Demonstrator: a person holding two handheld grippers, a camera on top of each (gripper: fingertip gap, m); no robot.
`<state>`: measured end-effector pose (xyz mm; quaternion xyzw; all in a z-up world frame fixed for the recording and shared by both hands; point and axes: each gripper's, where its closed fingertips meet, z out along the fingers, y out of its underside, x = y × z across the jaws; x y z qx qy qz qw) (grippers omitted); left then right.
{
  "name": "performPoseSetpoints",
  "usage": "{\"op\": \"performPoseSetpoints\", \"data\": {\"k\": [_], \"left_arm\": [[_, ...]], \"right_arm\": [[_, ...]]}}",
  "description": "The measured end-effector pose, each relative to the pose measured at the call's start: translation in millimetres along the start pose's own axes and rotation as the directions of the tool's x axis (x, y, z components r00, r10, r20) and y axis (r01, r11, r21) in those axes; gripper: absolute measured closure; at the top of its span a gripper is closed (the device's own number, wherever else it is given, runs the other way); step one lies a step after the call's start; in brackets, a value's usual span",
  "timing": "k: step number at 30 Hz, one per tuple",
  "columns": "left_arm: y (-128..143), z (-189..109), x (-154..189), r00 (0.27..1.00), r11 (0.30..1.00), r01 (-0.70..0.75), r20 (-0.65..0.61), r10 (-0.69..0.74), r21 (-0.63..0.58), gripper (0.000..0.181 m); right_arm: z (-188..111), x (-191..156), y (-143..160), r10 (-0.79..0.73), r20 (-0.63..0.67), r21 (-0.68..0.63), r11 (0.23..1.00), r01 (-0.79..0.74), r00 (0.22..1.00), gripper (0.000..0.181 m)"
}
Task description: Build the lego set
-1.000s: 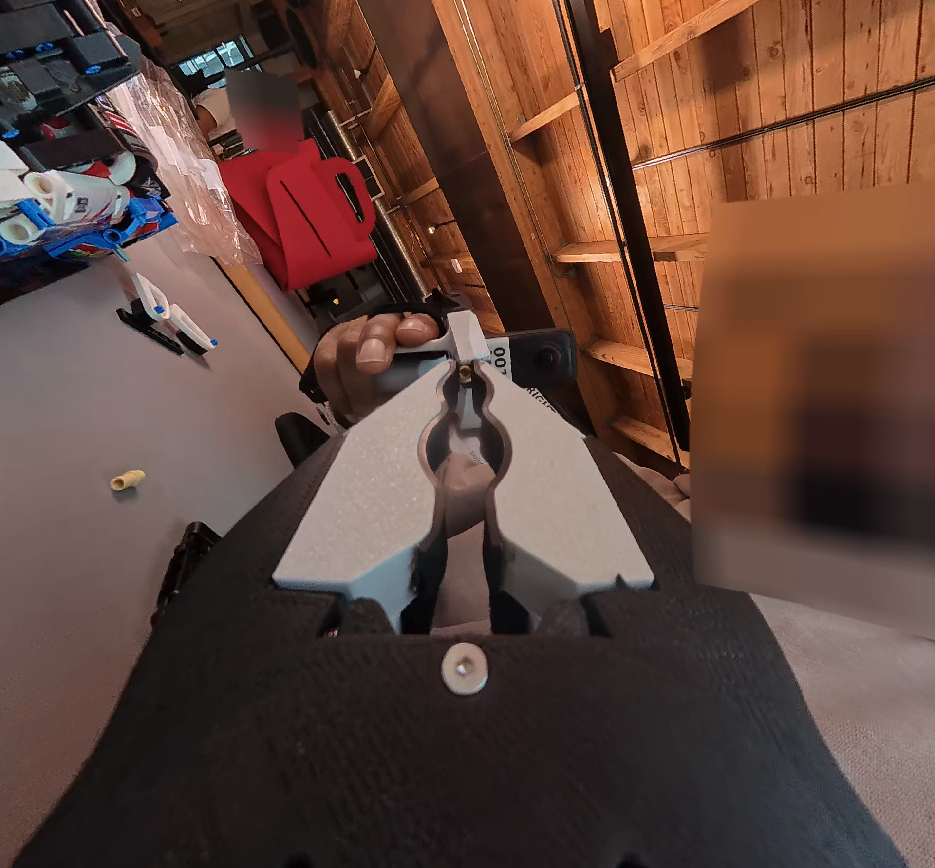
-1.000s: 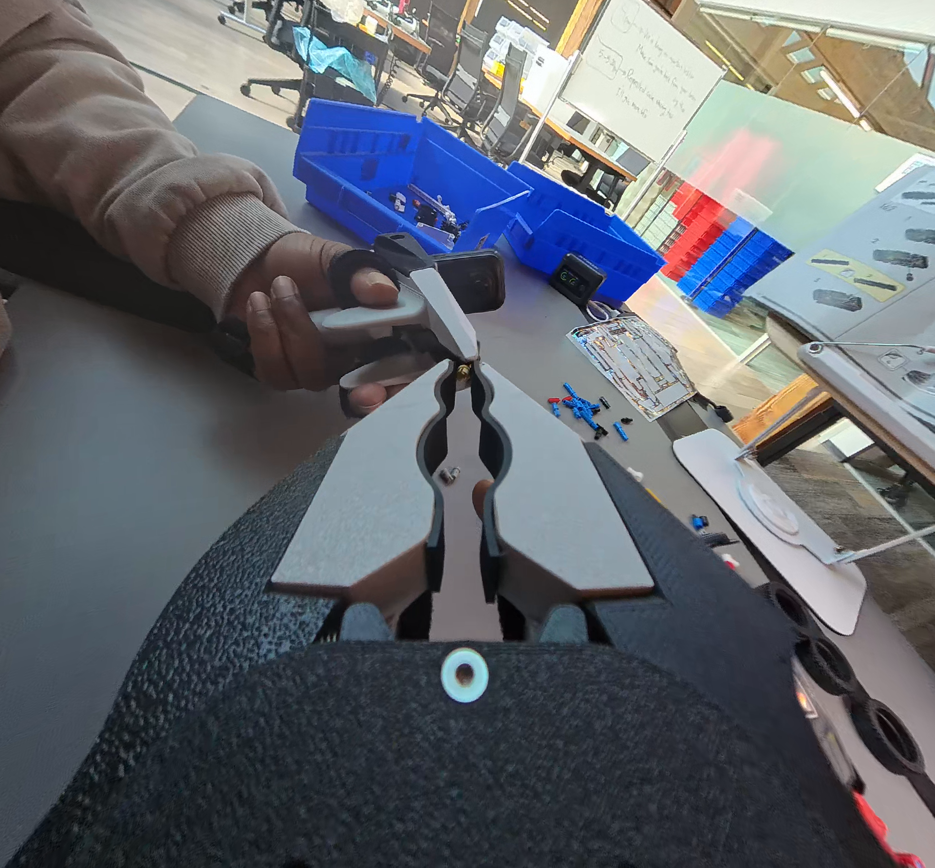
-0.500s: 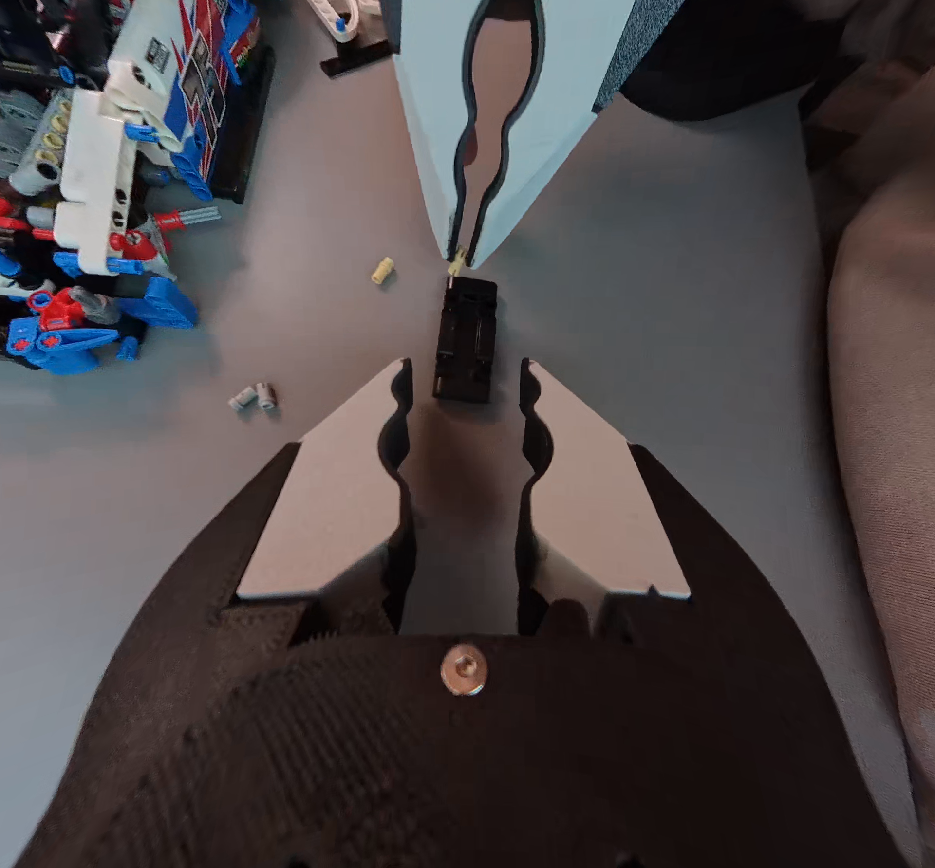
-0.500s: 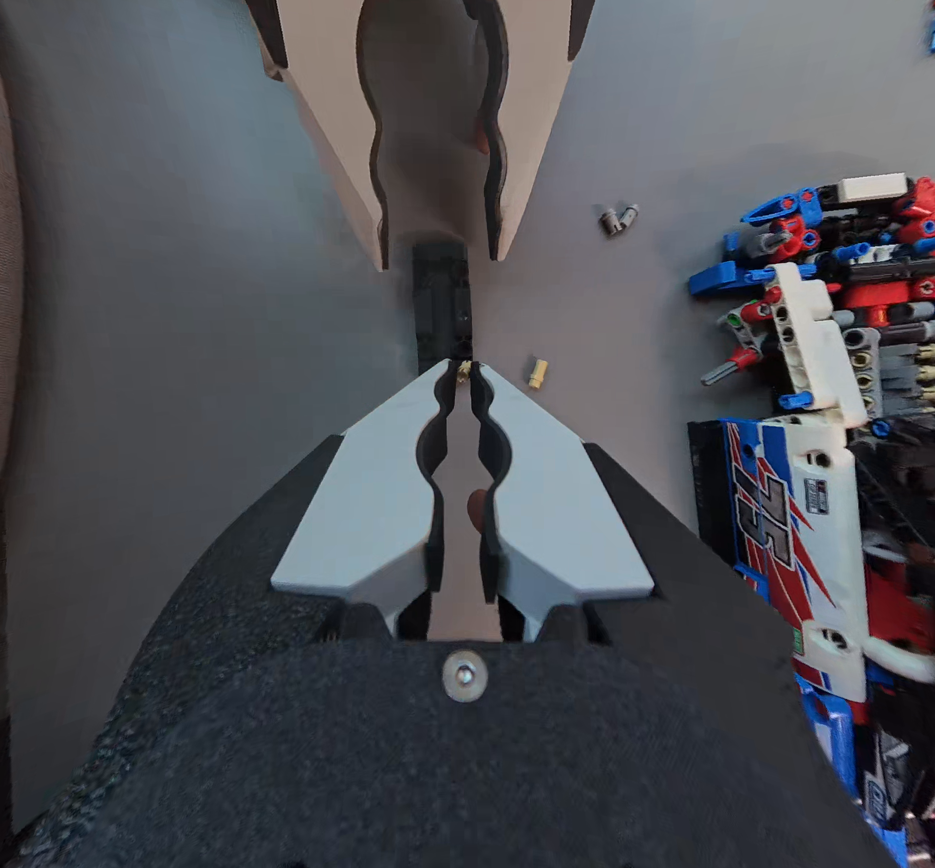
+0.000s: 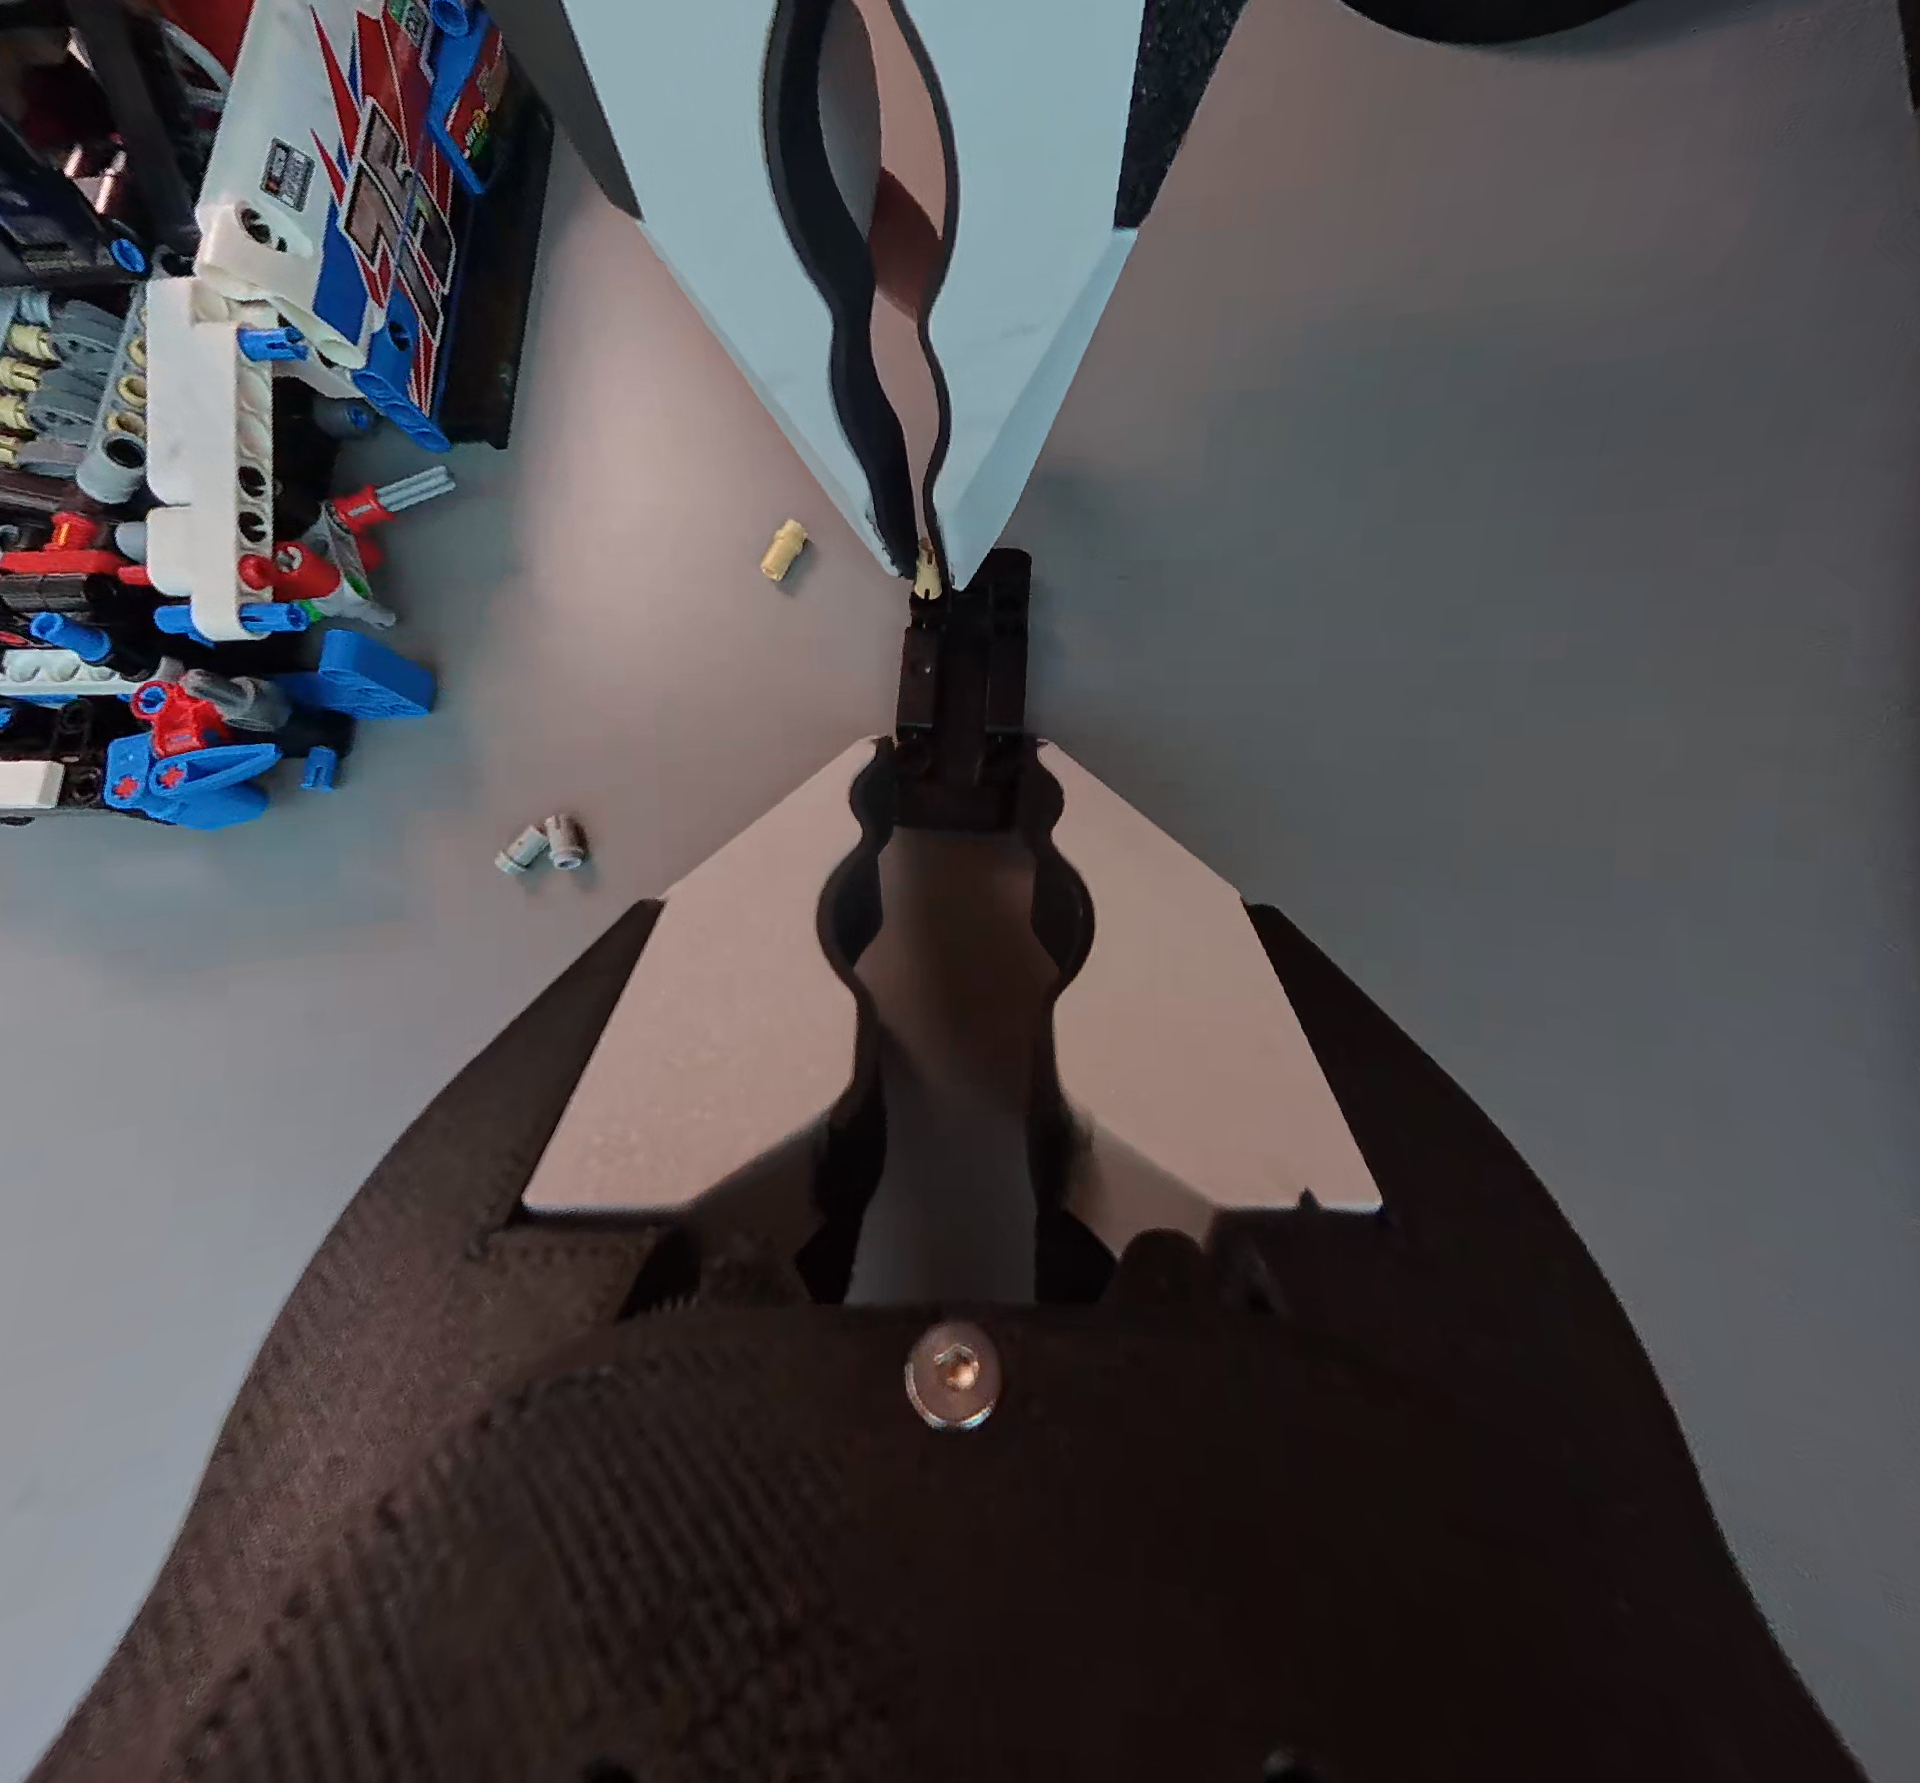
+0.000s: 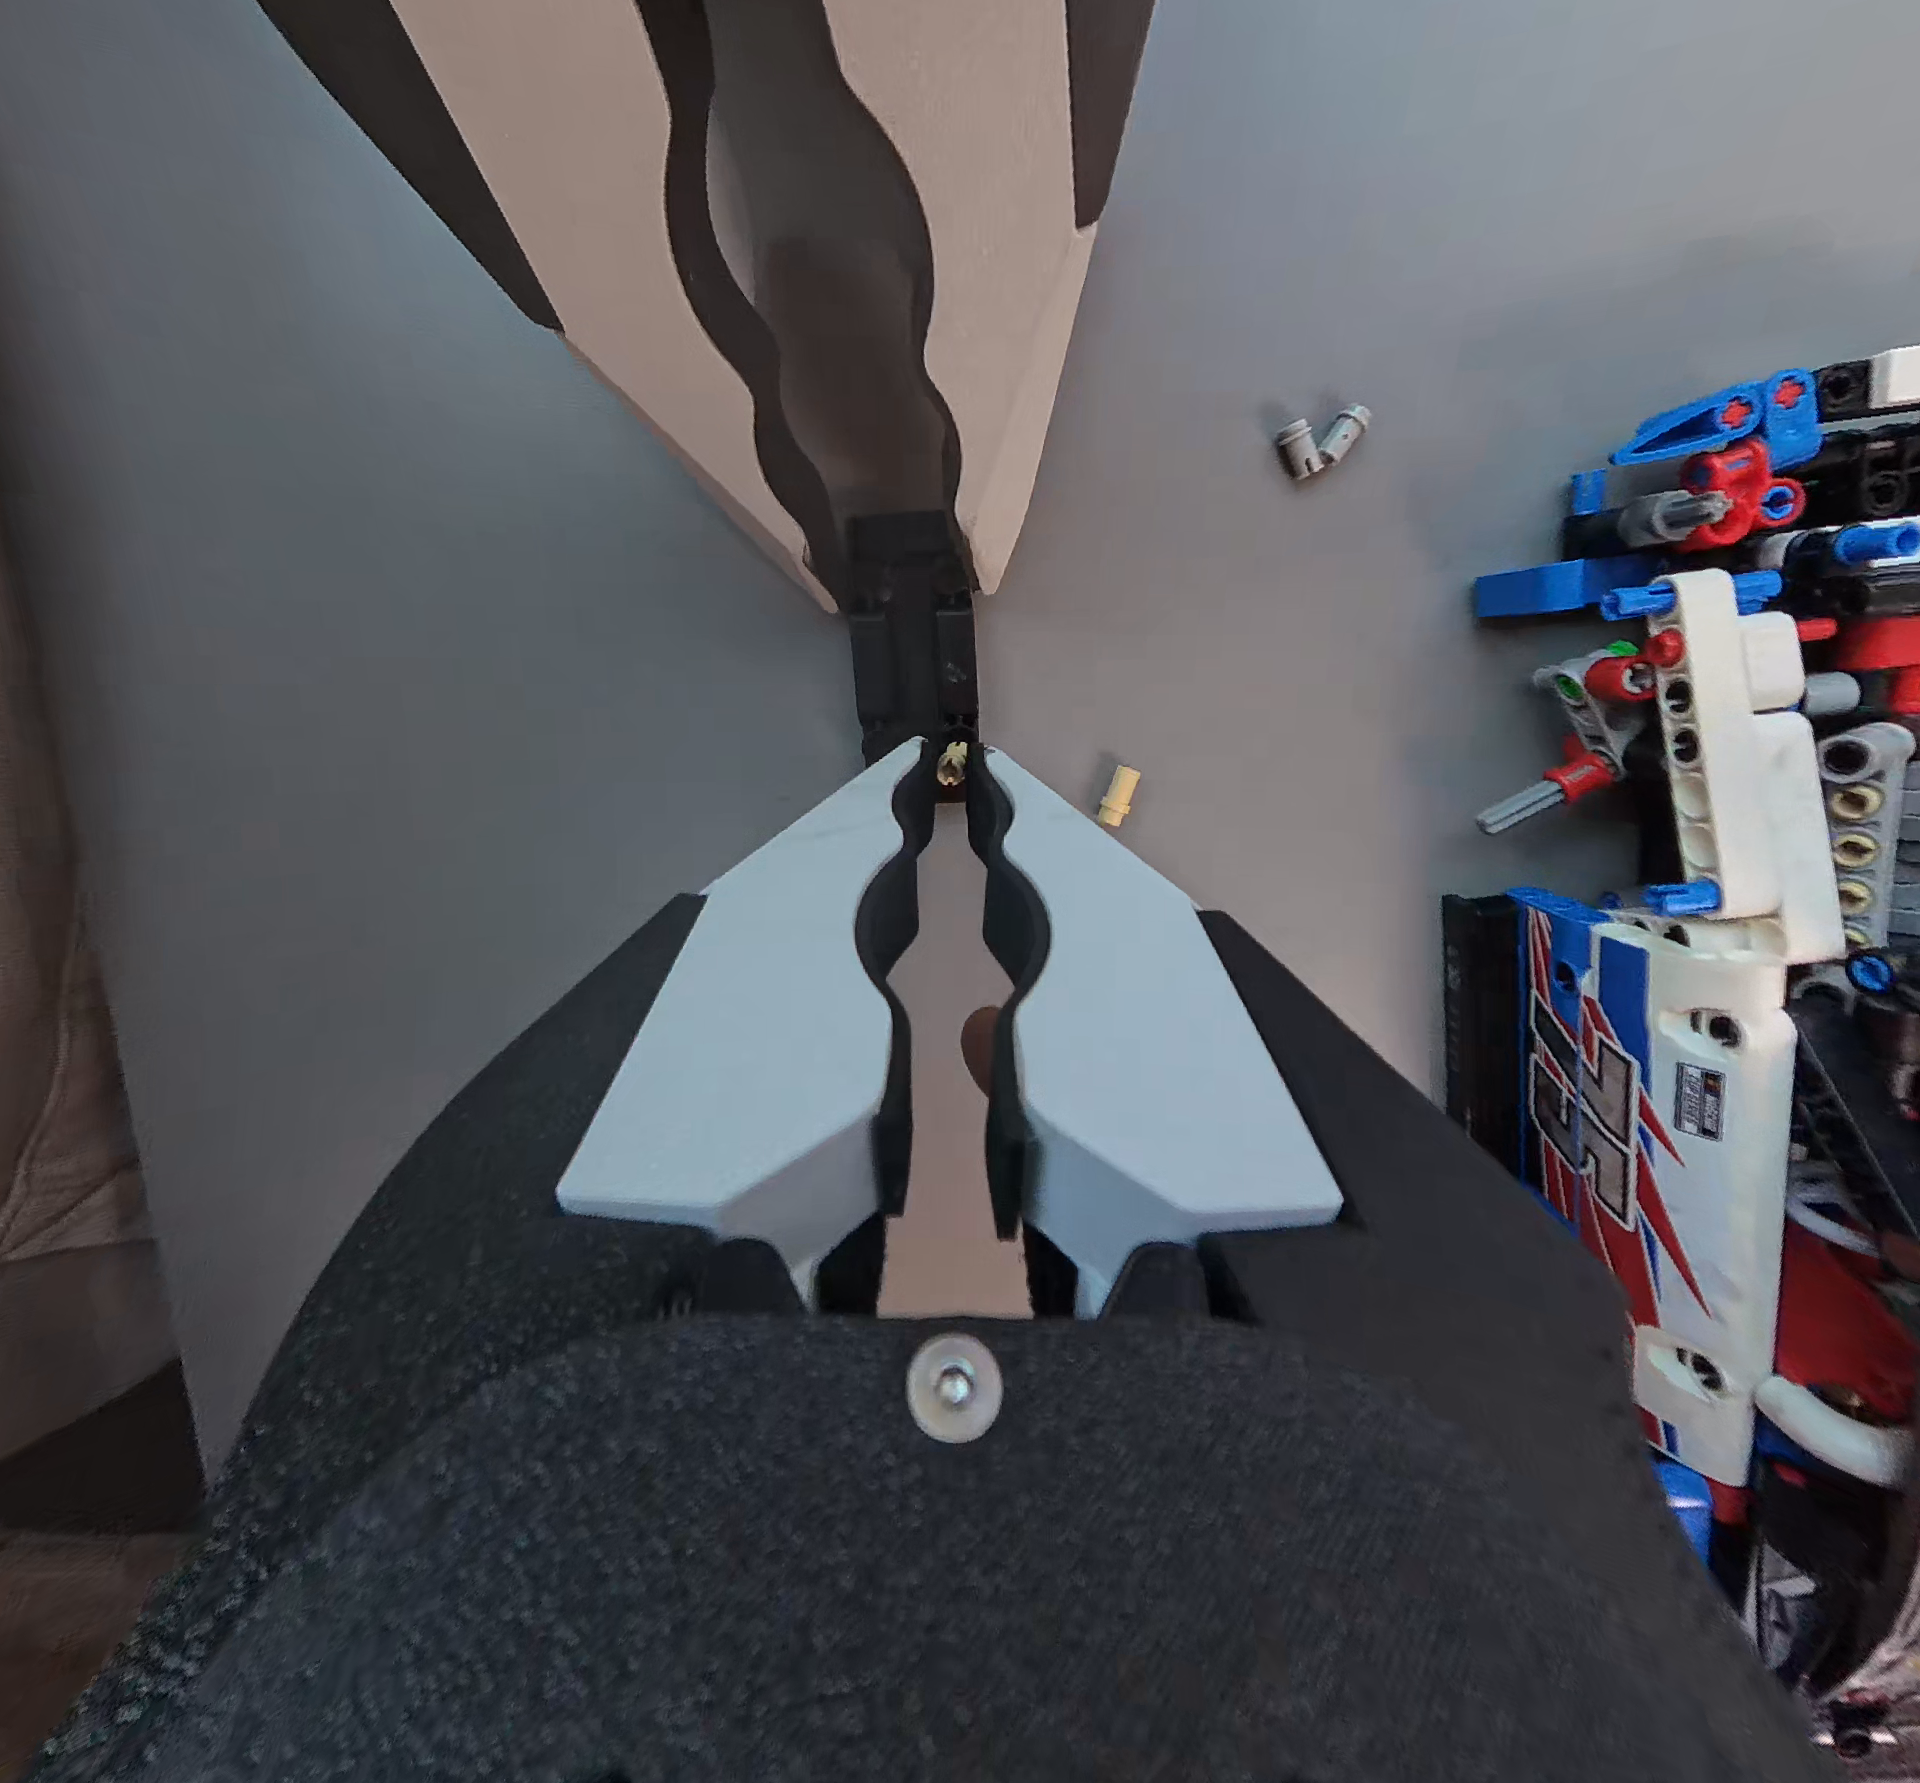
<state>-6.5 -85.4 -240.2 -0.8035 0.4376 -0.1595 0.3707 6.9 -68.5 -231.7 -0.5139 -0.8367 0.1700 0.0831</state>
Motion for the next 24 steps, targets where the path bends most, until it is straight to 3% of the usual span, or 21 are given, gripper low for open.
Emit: {"op": "performPoseSetpoints", "data": {"k": [16,24], "left_arm": [[-2,2,4,1.000,1.000,-0.007,0.007,0.007,-0.002,0.160],[-2,2,3,1.000,1.000,-0.006,0.010,0.006,-0.003,0.160]], "right_arm": [[6,-12,5,-0.010,0.049,-0.103,0.995,0.015,0.999,0.179],[6,-11,6,-0.001,0.029,-0.043,0.999,0.002,1.000,0.179]]}}
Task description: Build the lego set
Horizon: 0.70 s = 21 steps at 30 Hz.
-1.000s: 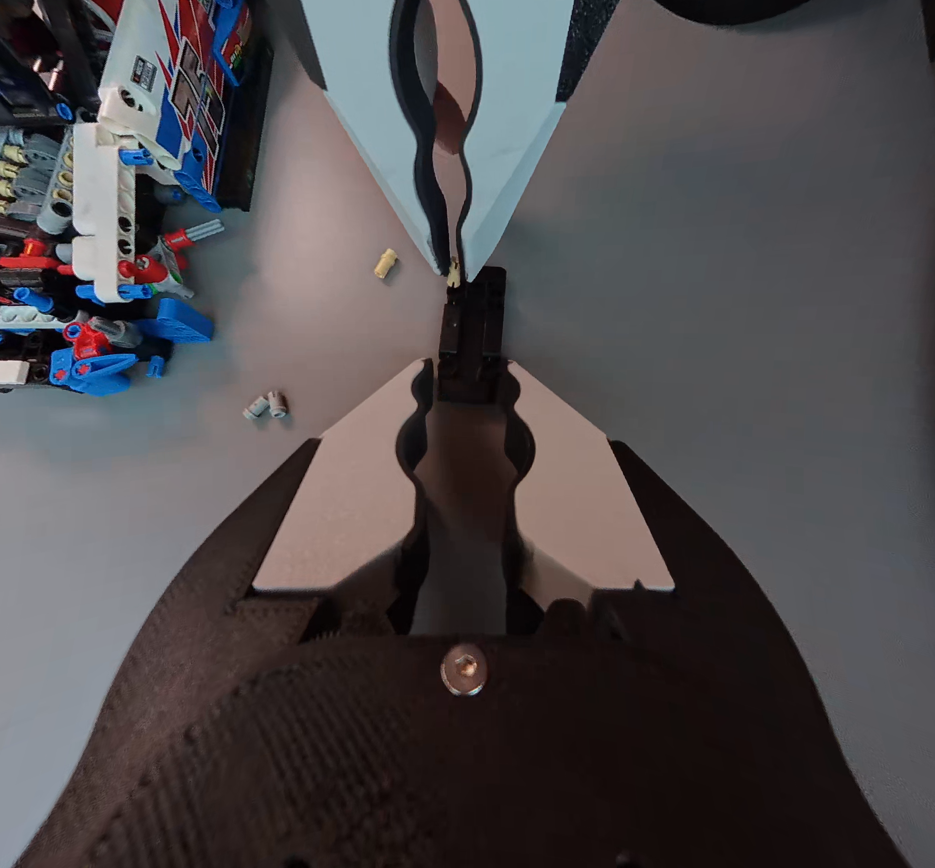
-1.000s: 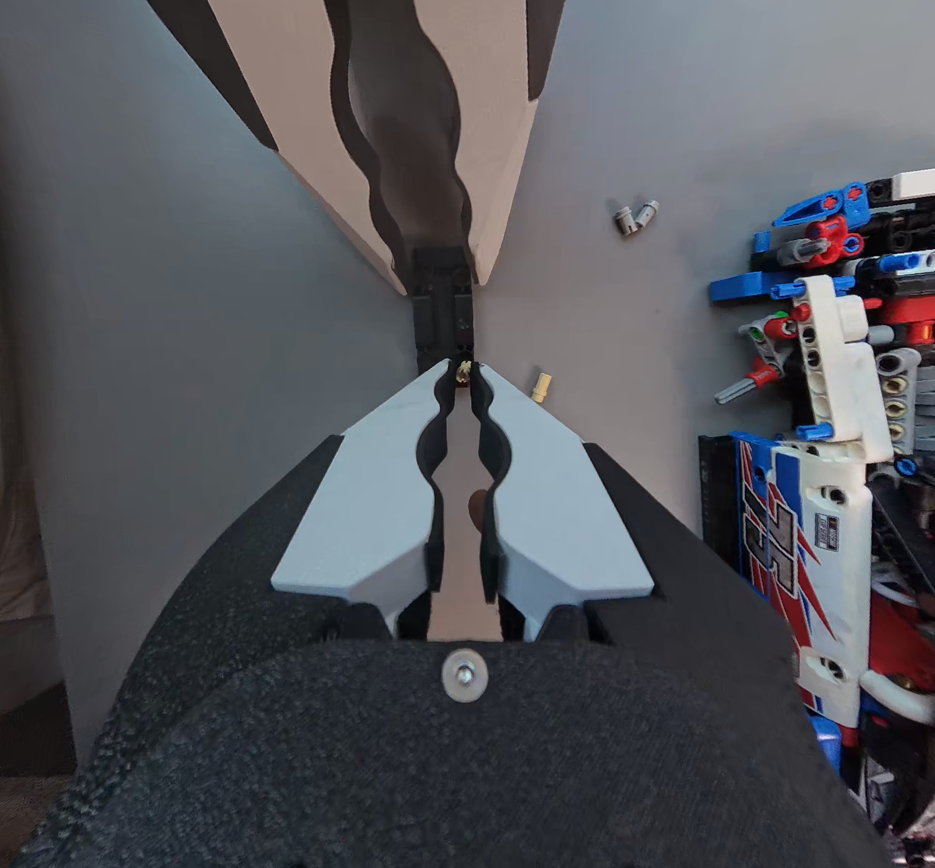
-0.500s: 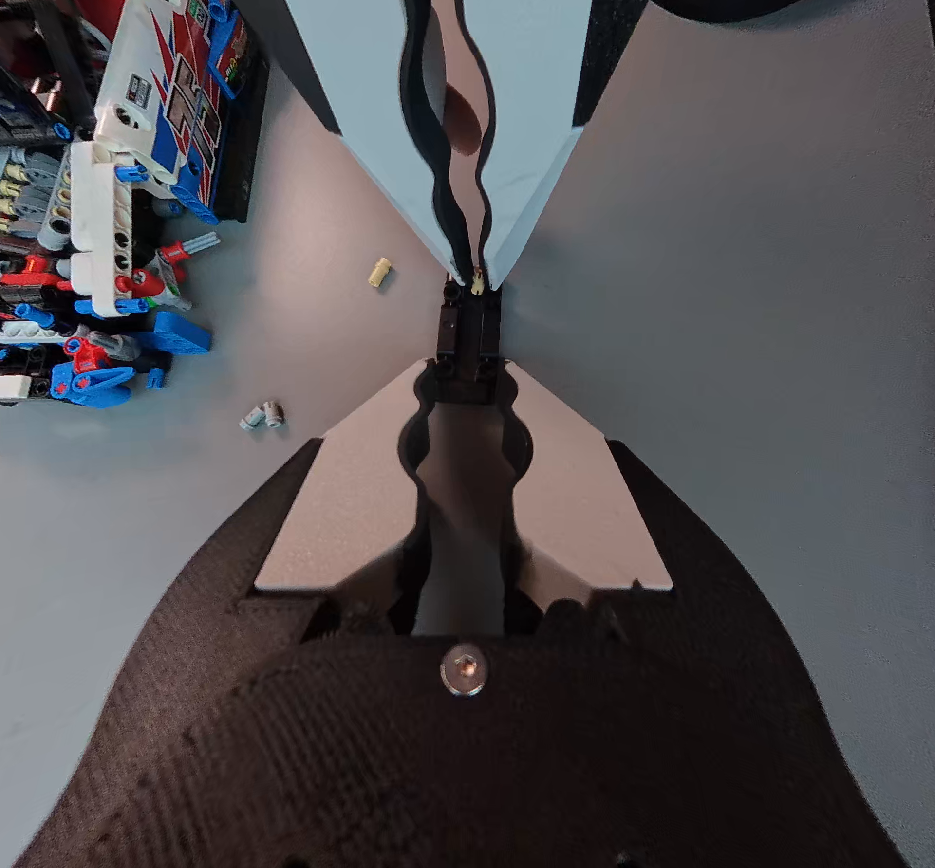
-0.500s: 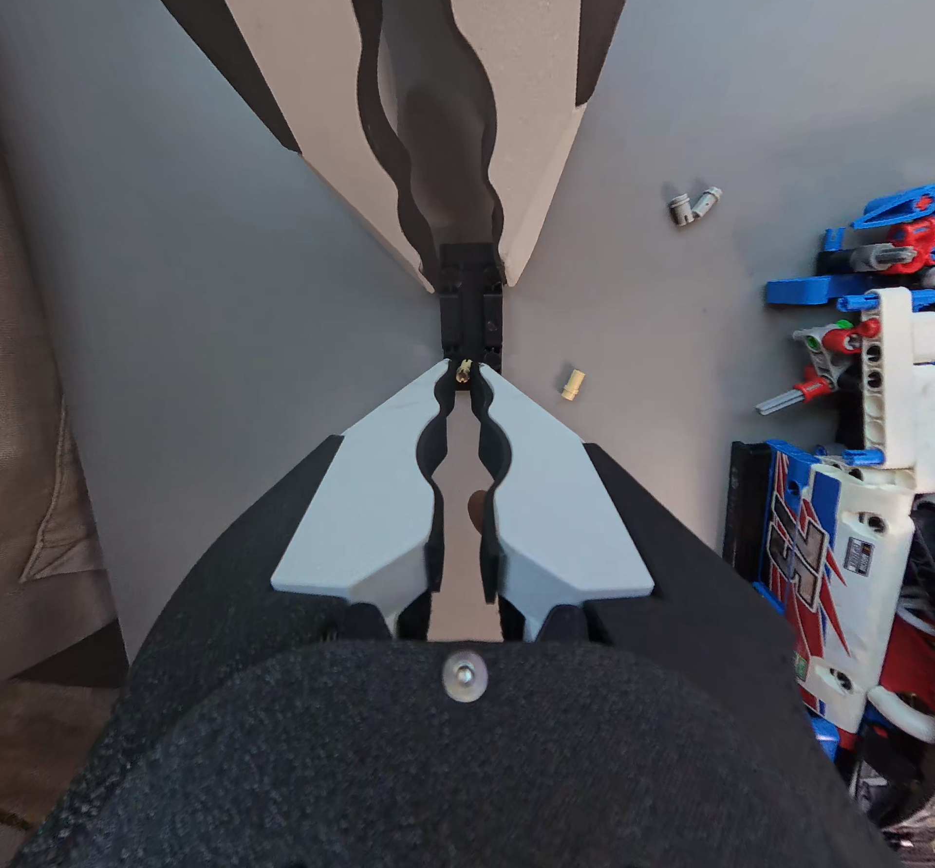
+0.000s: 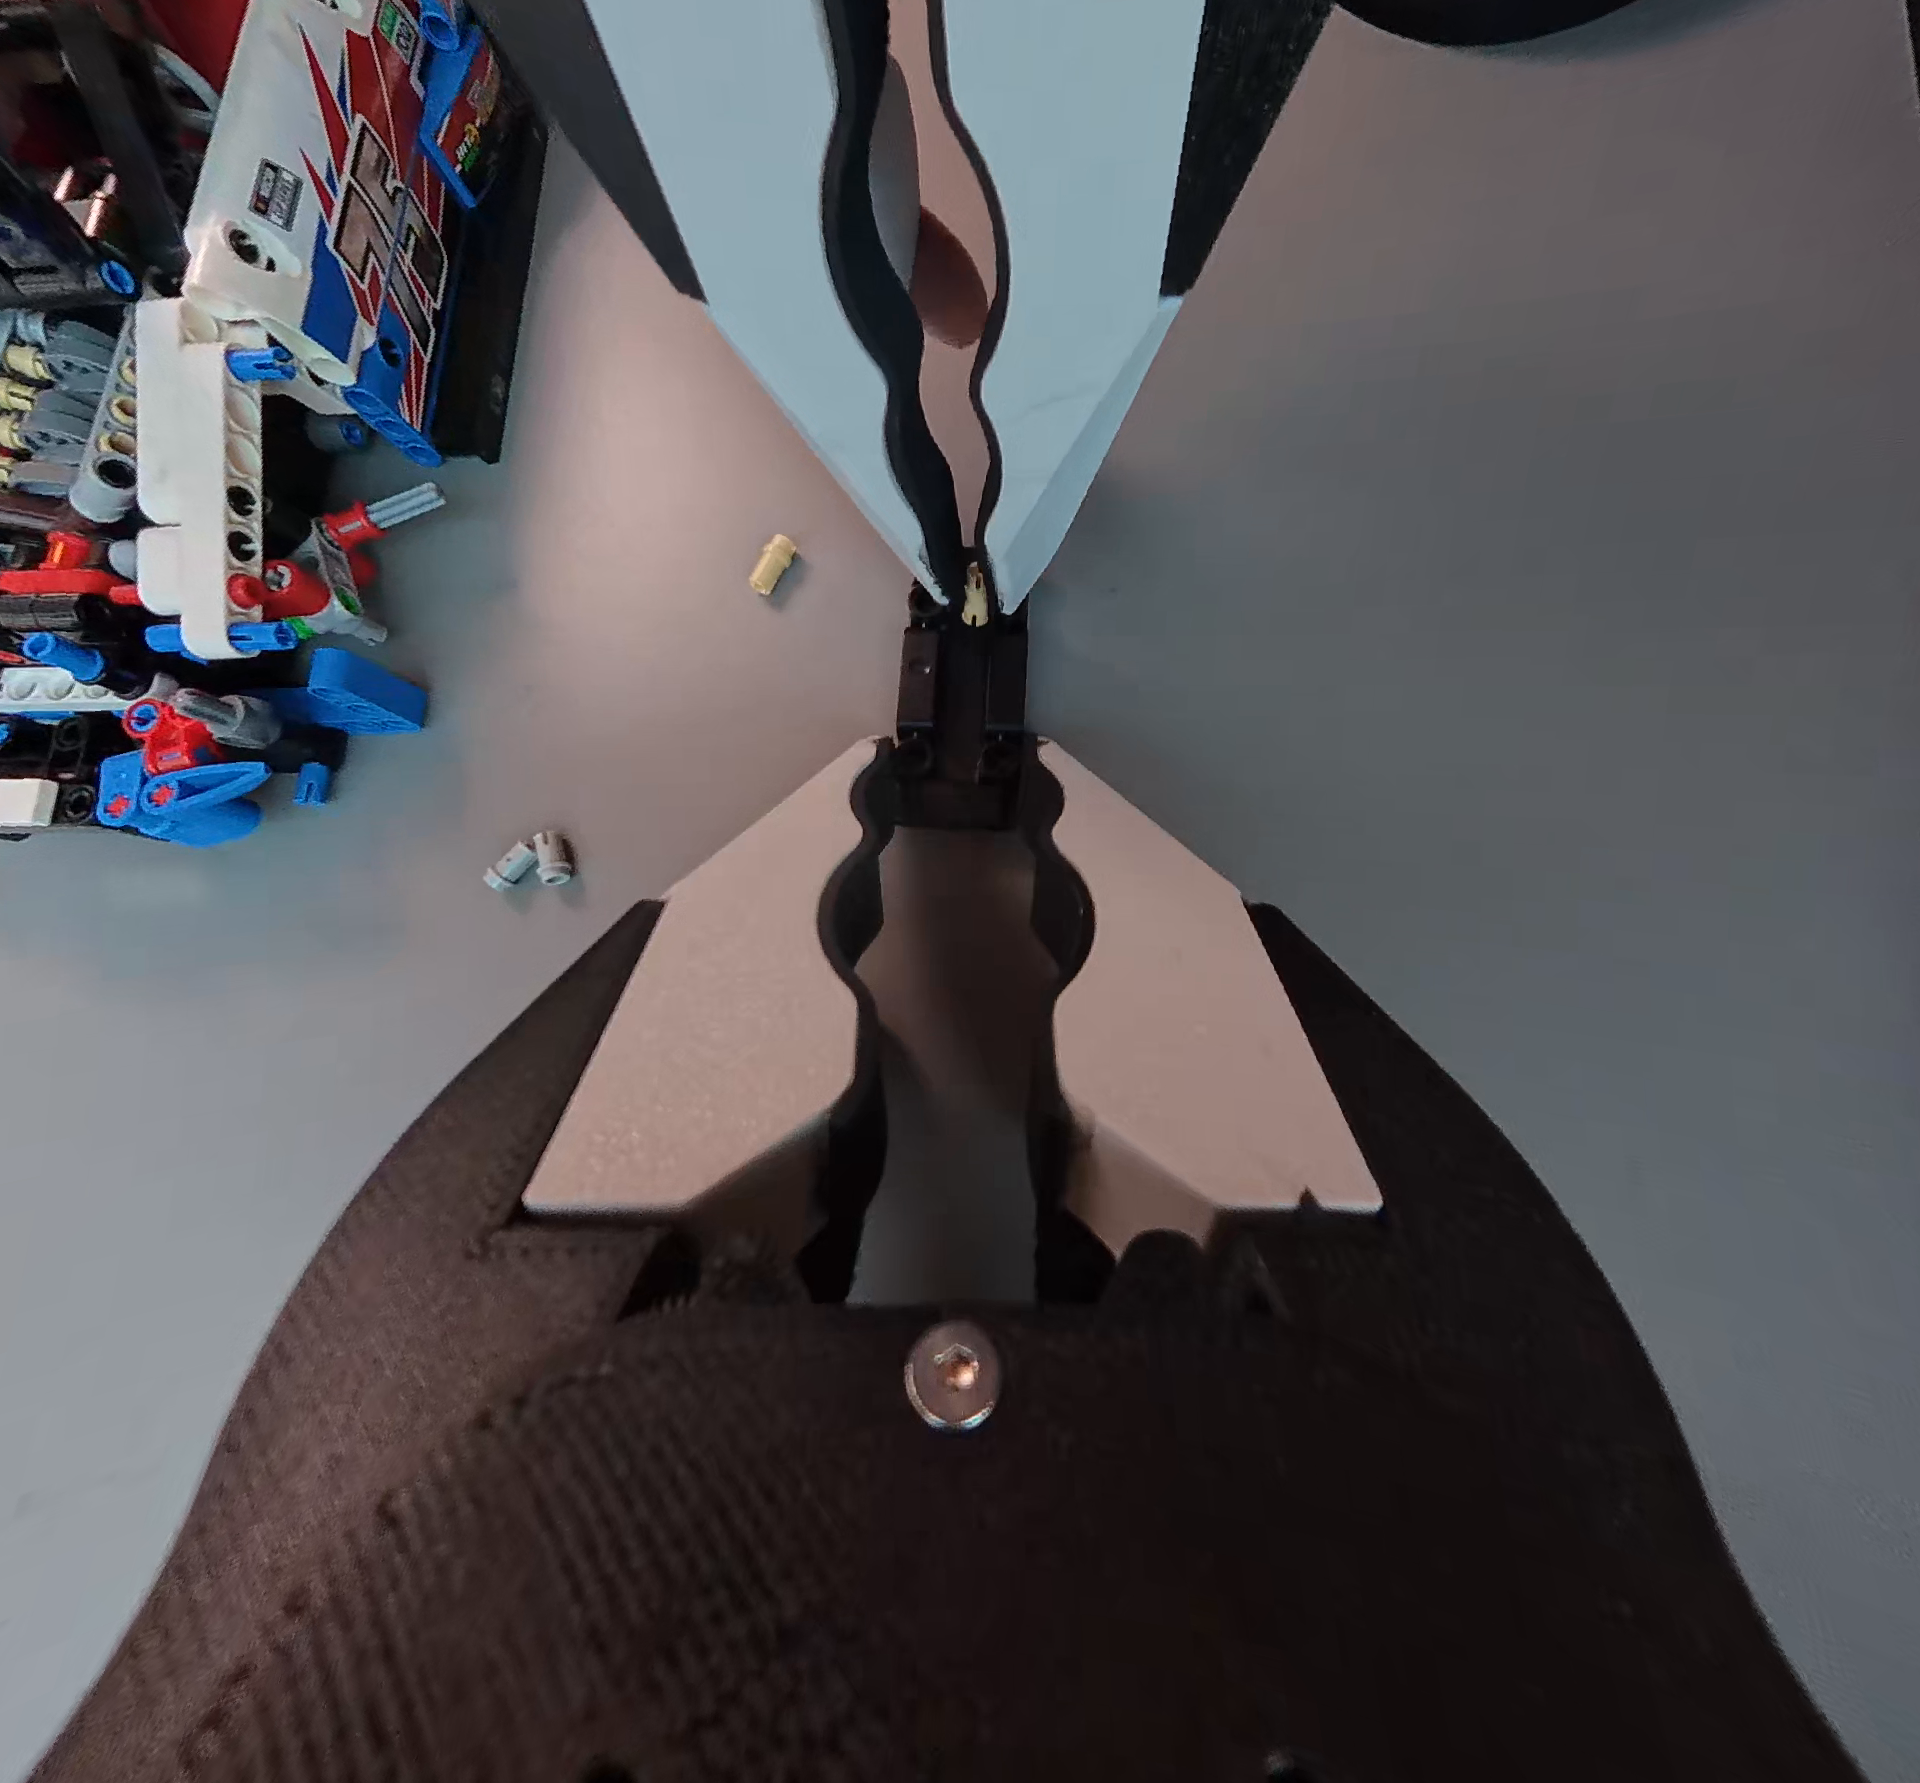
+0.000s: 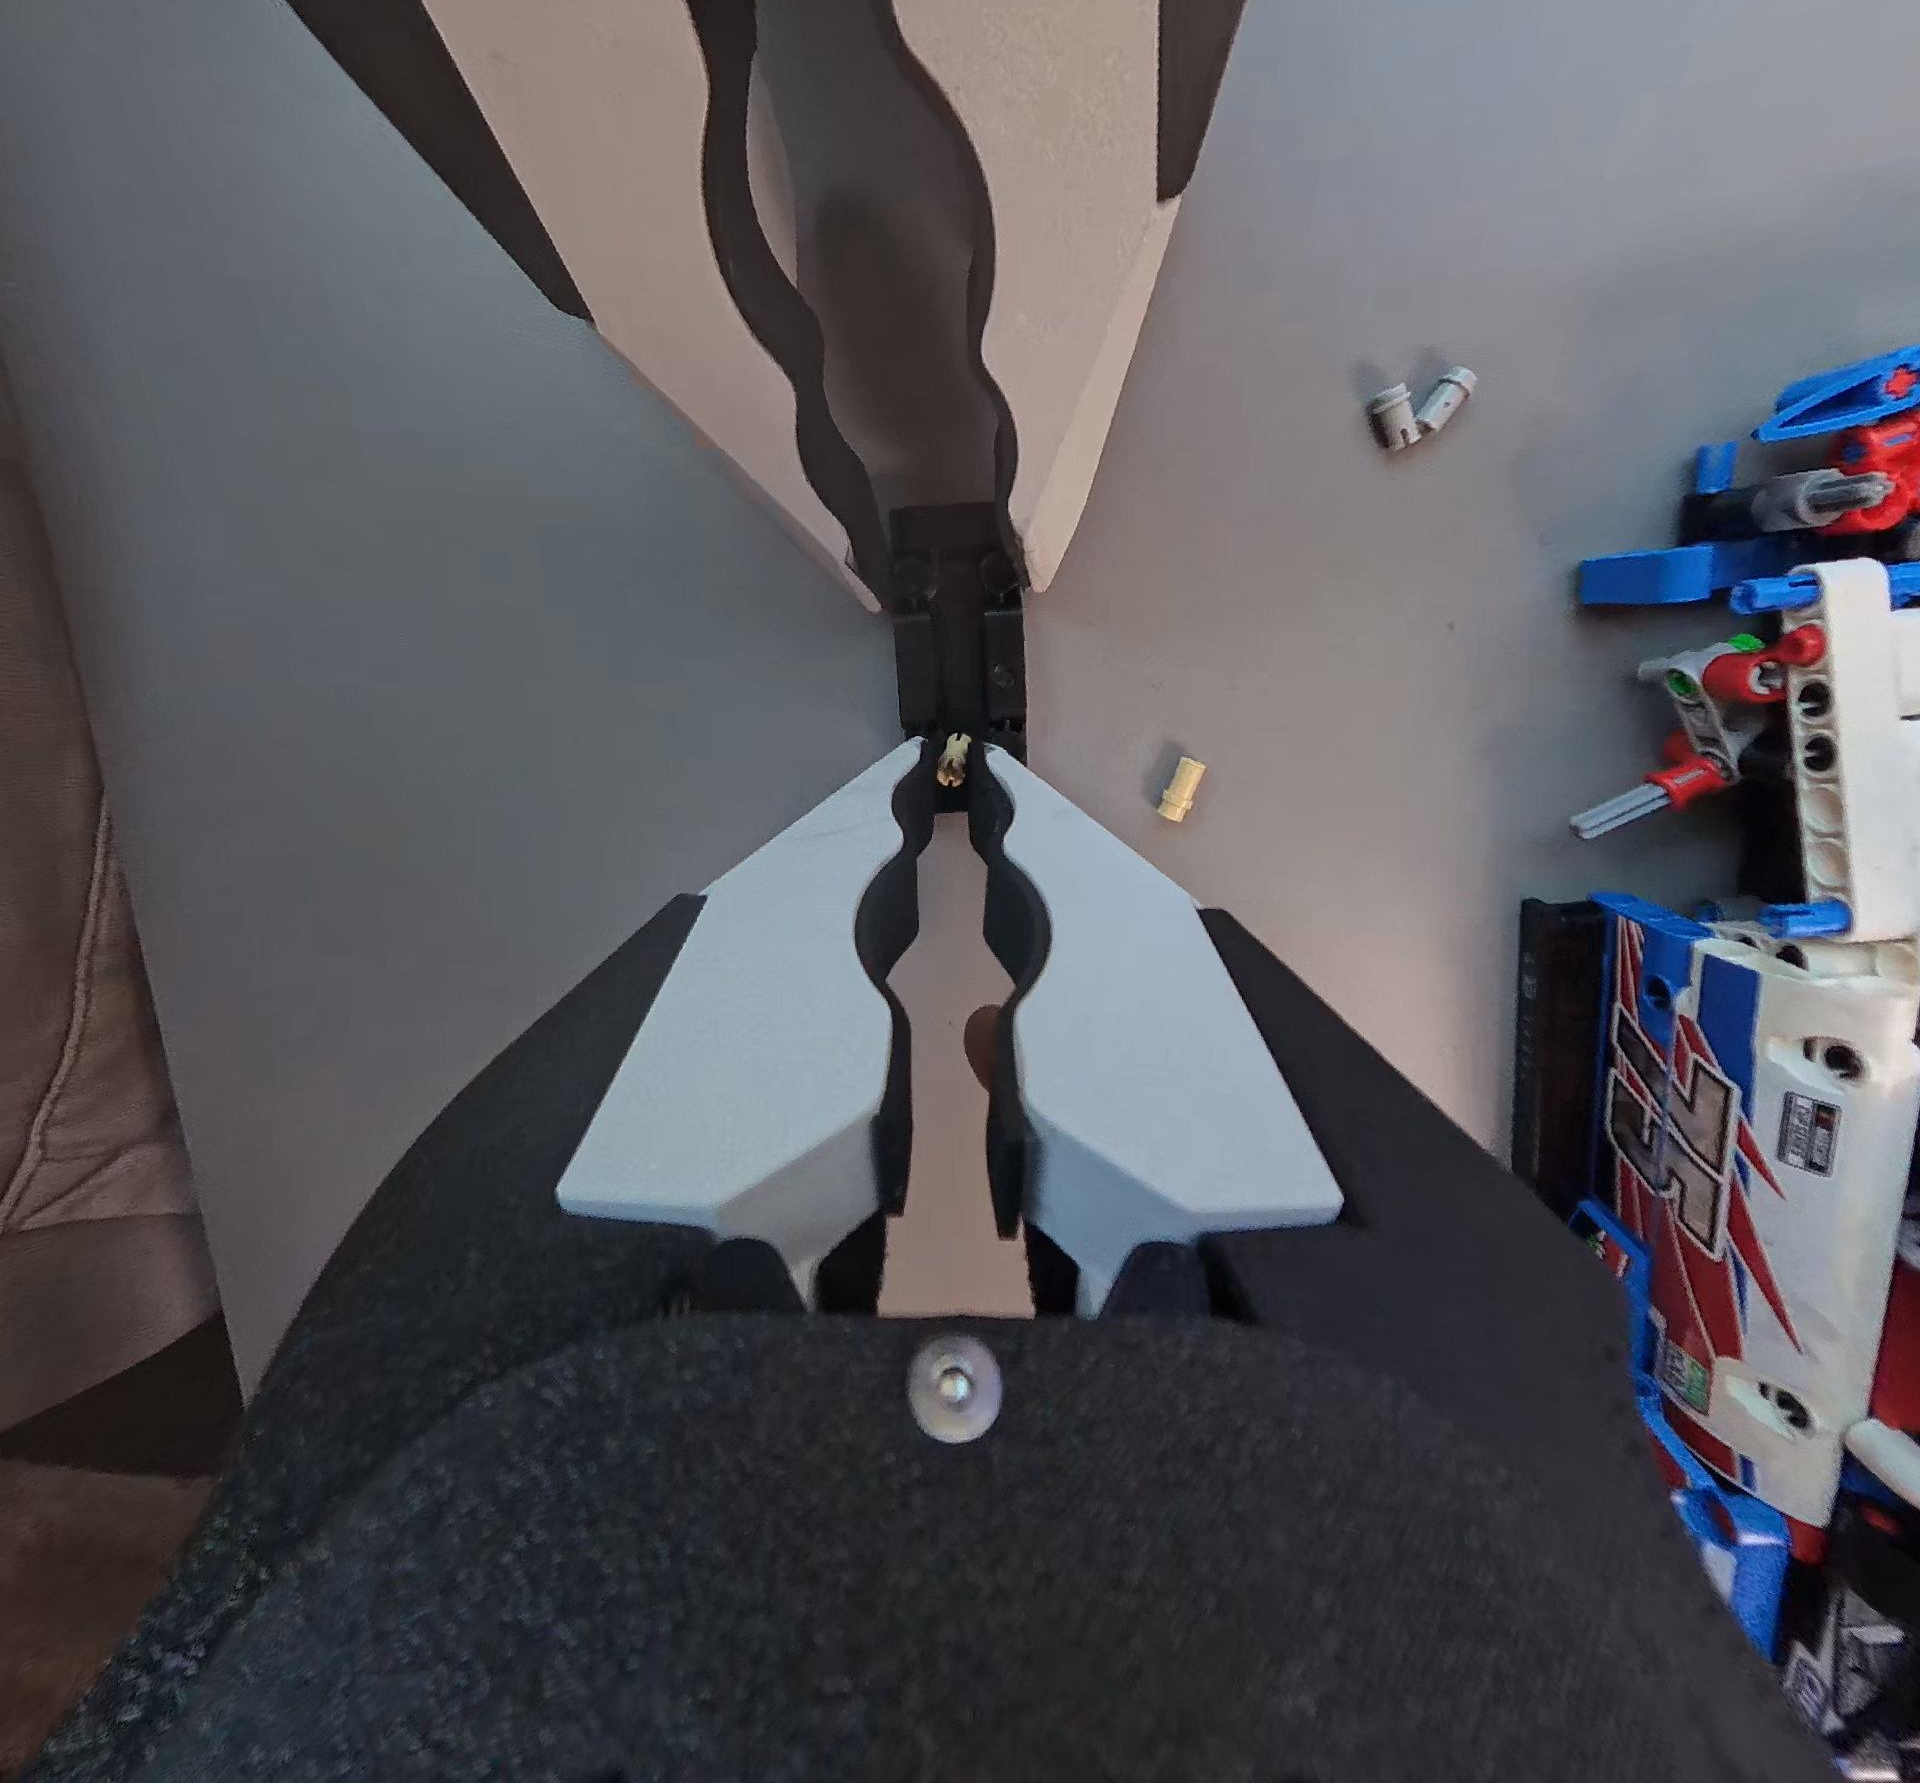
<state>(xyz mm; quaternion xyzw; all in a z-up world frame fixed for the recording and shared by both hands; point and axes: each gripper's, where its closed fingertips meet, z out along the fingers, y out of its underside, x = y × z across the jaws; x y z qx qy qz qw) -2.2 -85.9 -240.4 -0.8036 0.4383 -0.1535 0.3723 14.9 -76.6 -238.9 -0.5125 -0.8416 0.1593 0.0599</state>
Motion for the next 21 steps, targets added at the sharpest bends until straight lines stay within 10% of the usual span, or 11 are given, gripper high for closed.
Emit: {"op": "performPoseSetpoints", "data": {"k": [21], "left_arm": [[0,0,-1,1.000,1.000,-0.001,0.006,0.001,-0.006,0.160]], "right_arm": [[-6,-4,-2,-0.076,-0.051,0.029,0.997,0.078,0.996,0.179]]}}
